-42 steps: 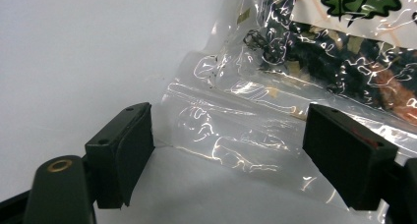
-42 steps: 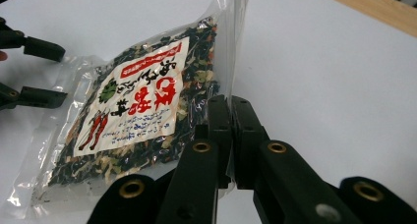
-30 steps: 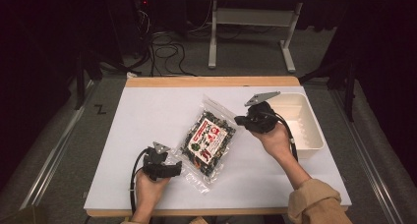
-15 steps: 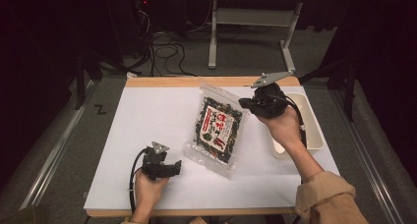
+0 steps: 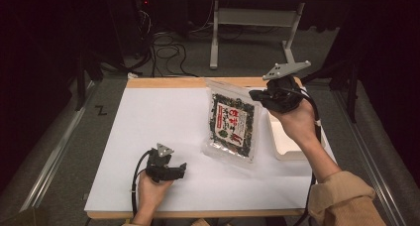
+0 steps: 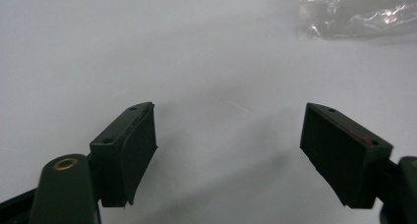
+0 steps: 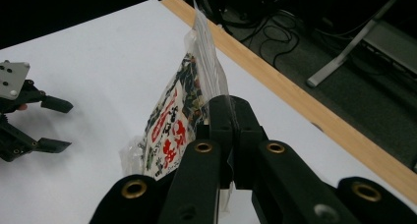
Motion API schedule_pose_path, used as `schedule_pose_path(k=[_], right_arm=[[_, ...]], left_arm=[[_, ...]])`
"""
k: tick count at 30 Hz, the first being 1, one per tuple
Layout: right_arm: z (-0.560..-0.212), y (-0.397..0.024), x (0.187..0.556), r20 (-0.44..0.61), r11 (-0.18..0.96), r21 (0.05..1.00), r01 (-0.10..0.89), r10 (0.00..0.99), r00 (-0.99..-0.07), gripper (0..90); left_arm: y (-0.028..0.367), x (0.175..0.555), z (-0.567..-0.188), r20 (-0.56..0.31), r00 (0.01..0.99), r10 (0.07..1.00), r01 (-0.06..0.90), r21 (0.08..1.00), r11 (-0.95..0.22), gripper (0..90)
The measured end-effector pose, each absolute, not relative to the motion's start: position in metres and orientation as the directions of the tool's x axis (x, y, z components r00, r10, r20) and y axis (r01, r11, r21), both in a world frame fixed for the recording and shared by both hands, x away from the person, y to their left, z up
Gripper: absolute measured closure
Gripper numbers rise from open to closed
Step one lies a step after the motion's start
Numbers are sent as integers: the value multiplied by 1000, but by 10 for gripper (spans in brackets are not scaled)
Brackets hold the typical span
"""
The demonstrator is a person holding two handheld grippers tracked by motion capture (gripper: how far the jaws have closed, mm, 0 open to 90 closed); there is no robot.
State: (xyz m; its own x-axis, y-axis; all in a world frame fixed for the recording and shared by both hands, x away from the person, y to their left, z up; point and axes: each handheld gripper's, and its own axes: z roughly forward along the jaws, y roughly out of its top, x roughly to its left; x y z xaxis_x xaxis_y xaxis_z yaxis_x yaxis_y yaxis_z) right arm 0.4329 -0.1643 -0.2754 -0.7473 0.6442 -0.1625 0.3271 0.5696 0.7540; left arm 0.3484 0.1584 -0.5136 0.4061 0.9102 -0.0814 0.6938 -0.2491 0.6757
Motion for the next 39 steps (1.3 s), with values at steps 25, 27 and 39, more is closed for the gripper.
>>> schedule_pose_path(k=[25, 27, 39], right_arm=[[-233, -190, 428, -195, 506, 812, 291, 704, -683, 900], [-229, -193, 428, -199, 505, 814, 288, 708, -677, 900], [-222, -216, 434, -186, 462, 826, 323, 764, -617, 900]], left_arm=[[154, 348, -516, -67, 421, 905, 694, 666, -274, 222], [154, 348, -516, -66, 424, 903, 695, 663, -278, 223], [154, 348, -517, -66, 426, 902, 695, 662, -280, 226]])
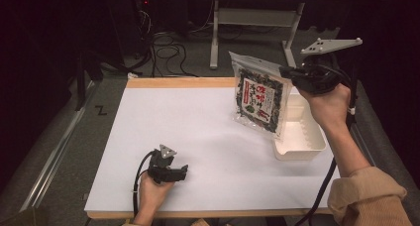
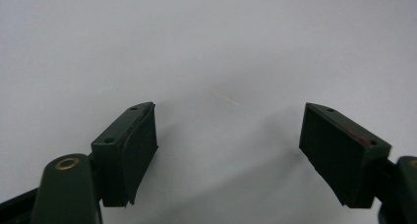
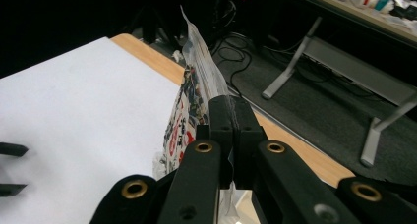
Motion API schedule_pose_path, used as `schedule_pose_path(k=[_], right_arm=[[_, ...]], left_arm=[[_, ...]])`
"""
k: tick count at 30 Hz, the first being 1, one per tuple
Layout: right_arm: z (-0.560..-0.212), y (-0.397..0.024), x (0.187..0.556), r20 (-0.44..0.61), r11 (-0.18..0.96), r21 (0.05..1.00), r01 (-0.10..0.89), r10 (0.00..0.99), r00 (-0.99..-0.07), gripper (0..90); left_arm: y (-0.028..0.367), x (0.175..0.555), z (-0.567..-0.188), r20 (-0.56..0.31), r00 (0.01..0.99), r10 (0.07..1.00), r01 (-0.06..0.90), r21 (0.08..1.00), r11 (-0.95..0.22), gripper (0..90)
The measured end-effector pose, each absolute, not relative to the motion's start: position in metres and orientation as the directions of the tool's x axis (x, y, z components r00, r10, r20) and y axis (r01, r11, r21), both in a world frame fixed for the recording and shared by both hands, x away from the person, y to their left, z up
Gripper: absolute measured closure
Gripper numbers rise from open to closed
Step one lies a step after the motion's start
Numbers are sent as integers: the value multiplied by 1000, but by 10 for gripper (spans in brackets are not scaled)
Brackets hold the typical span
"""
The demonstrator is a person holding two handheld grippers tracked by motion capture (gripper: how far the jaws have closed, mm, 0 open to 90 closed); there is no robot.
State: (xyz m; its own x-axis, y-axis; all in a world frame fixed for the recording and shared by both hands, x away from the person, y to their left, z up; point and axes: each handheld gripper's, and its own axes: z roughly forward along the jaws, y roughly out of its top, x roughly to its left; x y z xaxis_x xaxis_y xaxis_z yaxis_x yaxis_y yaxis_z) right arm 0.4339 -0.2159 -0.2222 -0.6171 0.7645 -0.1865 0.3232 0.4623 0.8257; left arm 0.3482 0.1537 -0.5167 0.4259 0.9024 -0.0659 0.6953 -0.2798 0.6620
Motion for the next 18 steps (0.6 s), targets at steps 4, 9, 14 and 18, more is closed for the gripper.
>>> schedule_pose_path(k=[4, 9, 14, 18], right_arm=[[-220, -227, 435, -177, 436, 837, 332, 788, -589, 900], [-219, -240, 436, -168, 410, 845, 343, 813, -558, 900], [-217, -252, 433, -169, 395, 854, 339, 826, -537, 900], [-215, -264, 433, -167, 379, 861, 339, 840, -516, 900]], left_arm=[[153, 348, -517, -63, 430, 901, 695, 660, -286, 226], [153, 348, -517, -64, 427, 902, 696, 659, -283, 227], [153, 348, -517, -65, 430, 900, 698, 656, -286, 233], [152, 347, -516, -63, 434, 899, 695, 659, -289, 237]])
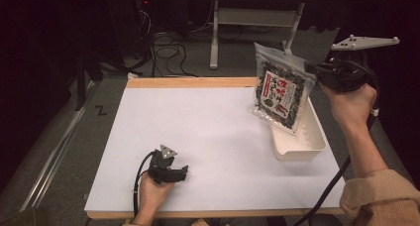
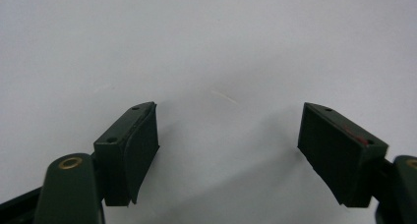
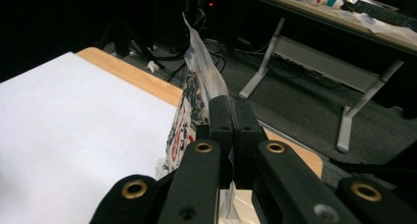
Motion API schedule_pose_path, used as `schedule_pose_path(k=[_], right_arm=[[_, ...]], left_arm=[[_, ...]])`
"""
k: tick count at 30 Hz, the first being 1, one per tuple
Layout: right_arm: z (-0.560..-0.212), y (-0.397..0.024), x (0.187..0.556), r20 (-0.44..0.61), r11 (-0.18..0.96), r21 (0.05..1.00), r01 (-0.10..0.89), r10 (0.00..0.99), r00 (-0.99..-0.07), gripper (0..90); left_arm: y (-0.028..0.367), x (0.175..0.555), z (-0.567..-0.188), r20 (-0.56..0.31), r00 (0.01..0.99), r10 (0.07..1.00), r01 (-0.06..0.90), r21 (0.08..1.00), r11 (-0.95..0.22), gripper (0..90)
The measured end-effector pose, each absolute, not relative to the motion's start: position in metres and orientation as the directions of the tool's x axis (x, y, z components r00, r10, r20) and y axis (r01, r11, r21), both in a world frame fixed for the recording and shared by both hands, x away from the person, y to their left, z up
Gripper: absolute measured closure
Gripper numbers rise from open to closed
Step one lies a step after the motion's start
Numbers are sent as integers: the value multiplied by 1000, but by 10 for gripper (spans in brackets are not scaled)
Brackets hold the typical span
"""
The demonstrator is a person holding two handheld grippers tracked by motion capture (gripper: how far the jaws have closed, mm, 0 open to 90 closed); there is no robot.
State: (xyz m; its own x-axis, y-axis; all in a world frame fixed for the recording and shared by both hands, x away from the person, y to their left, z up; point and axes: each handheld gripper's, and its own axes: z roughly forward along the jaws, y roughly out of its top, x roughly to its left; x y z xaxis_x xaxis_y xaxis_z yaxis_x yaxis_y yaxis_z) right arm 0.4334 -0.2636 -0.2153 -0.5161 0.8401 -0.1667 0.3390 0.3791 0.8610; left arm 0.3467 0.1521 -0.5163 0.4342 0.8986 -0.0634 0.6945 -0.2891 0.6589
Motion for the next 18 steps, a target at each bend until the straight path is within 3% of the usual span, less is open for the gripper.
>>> schedule_pose_path(k=[18], right_arm=[[-215, -309, 428, -159, 323, 877, 357, 894, -419, 900]], left_arm=[[151, 346, -516, -55, 429, 902, 692, 662, -289, 239]])
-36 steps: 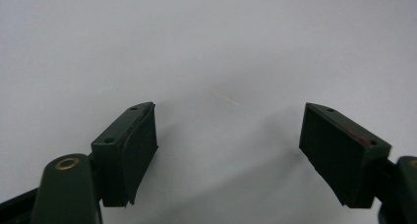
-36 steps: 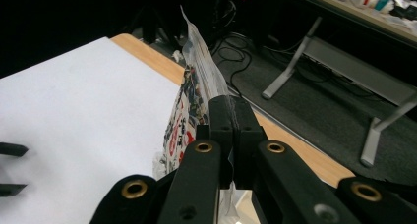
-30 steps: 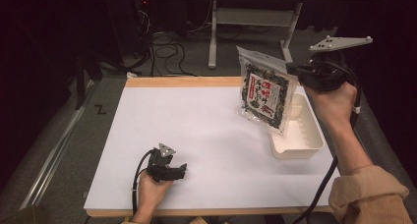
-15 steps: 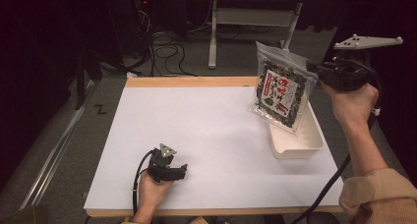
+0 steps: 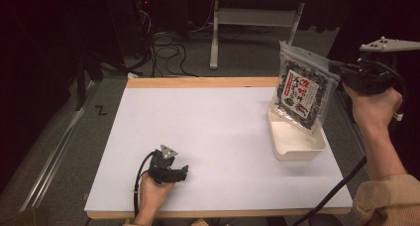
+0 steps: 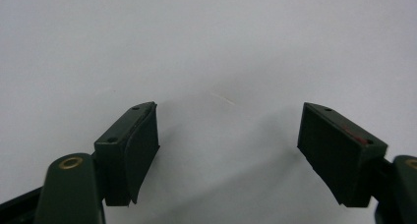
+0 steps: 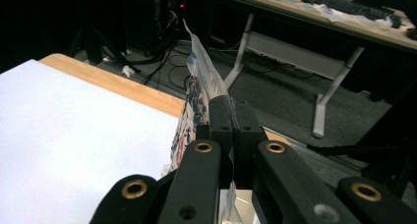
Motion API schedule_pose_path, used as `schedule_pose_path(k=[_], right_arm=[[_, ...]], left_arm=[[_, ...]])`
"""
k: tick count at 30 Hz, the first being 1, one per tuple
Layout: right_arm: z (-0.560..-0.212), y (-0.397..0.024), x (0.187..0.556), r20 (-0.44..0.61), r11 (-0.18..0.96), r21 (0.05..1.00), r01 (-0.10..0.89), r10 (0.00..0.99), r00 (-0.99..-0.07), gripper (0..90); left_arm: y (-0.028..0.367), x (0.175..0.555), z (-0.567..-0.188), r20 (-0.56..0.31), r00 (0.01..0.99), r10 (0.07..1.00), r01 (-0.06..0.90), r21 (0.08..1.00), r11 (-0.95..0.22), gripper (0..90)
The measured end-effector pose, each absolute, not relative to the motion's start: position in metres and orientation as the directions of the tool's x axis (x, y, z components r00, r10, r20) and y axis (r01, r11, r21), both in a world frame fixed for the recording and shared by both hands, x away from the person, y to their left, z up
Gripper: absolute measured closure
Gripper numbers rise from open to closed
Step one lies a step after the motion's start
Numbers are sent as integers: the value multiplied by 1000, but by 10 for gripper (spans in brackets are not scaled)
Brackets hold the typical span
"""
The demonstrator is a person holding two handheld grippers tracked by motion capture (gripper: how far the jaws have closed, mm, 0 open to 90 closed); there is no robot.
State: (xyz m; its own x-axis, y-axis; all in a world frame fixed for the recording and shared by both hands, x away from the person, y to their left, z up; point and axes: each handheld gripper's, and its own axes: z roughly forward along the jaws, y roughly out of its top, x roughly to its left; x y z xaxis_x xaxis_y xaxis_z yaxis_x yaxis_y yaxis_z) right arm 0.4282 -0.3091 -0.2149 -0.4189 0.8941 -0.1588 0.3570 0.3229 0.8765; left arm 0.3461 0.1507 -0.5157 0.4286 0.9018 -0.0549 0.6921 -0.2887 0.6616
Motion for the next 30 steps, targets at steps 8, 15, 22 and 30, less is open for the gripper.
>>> schedule_pose_path(k=[8, 15, 22, 30], right_arm=[[-219, -322, 427, -169, 317, 873, 371, 910, -378, 900], [-227, -321, 434, -178, 321, 865, 386, 915, -362, 900], [-241, -315, 445, -178, 325, 856, 401, 915, -362, 900], [-258, -315, 450, -166, 326, 847, 420, 913, -373, 900]], left_arm=[[149, 346, -516, -52, 433, 900, 692, 659, -295, 239], [149, 346, -516, -52, 433, 900, 694, 657, -296, 240], [151, 346, -516, -54, 430, 901, 694, 658, -291, 239], [151, 346, -516, -55, 426, 903, 692, 663, -286, 240]])
